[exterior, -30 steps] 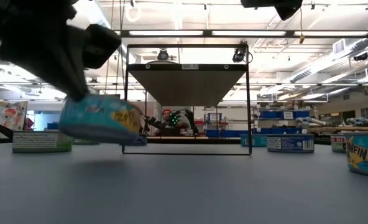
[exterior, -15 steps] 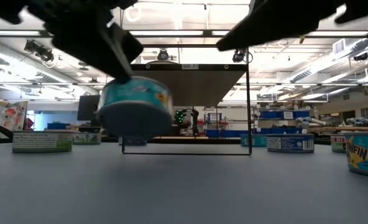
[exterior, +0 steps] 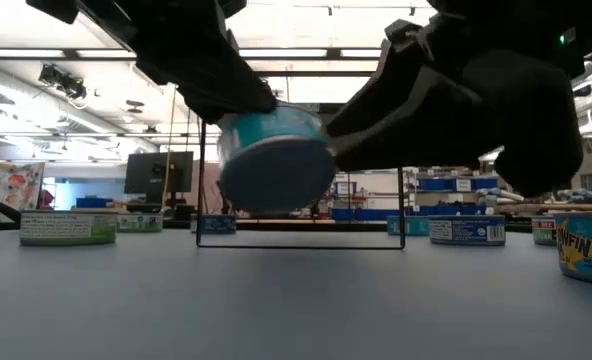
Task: Stack canned seafood by type on shelf
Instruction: Put the yellow-blue tuna can on the shelf
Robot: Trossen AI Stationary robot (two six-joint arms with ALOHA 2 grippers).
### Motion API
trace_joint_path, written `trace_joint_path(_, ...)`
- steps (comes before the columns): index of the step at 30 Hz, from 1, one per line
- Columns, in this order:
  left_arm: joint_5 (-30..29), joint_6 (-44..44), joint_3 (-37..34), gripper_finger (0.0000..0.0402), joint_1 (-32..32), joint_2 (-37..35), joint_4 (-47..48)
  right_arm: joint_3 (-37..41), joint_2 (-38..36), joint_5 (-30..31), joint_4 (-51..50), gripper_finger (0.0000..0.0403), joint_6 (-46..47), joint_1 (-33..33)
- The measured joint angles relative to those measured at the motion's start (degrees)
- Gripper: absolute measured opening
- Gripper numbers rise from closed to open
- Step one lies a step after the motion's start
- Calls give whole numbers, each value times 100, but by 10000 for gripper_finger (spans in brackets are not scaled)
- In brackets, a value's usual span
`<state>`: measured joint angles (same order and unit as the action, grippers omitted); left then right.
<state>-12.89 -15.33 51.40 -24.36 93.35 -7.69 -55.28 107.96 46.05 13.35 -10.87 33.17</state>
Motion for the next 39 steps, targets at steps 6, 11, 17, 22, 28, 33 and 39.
trace_joint_path(6,-74,-78,0,0,0,240,-360,1,-42,15,55,265,-61,4)
trace_joint_path(11,-73,-294,-2,0,103,404,-803,-3,6,-239,69,263,-273,2)
trace_joint_path(17,-55,-324,0,0,193,506,-1323,-4,43,-221,41,251,-436,-4)
trace_joint_path(22,-30,-385,0,0,199,529,-1365,-3,69,-220,48,234,-459,-4)
trace_joint_path(28,13,-403,0,0,199,539,-1296,-3,68,-224,113,194,-472,7)
trace_joint_path(33,35,-267,2,9,214,539,-1218,-3,68,-247,113,154,-440,44)
trace_joint_path(39,181,47,2,61,184,403,-1011,-1,33,-239,110,151,-225,84)
